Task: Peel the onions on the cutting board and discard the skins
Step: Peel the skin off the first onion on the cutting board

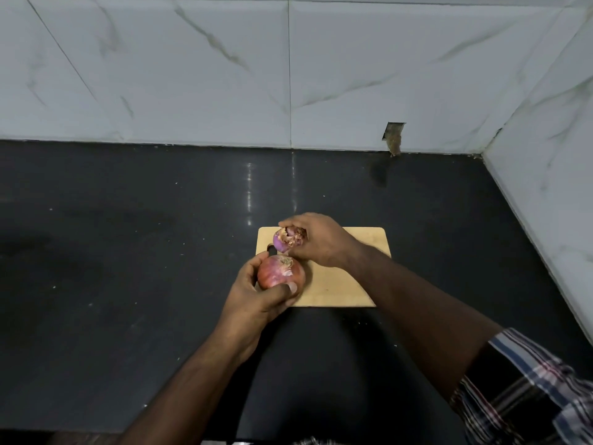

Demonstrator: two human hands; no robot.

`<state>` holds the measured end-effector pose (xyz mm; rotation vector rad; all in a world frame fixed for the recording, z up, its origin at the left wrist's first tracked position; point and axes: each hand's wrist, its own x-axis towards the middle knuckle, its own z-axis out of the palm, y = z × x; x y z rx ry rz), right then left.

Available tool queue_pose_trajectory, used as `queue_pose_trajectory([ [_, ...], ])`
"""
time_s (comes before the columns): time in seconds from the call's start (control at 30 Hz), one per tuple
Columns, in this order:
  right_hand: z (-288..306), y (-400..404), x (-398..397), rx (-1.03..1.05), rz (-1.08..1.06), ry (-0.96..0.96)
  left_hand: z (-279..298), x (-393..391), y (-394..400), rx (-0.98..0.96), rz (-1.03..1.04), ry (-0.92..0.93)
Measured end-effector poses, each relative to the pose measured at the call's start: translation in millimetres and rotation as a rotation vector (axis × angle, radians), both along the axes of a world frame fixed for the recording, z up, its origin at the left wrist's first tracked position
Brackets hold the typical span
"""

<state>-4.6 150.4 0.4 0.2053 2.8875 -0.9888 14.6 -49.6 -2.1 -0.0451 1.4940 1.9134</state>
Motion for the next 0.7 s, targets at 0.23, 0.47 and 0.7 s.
queue_pose_trajectory([
  [0.23, 13, 14, 21, -0.245, -0.027, -0.068, 5, 4, 11, 0.071, -0.039, -0.036],
  [0.47, 22, 17, 101, -0.585, -0.291, -0.048, -2, 8, 23, 0.097, -0.106, -0.08],
  [0.7, 15, -7, 112, -0.653, -0.564, 0.11, -5, 15, 42, 0.046, -0.128, 0.028],
])
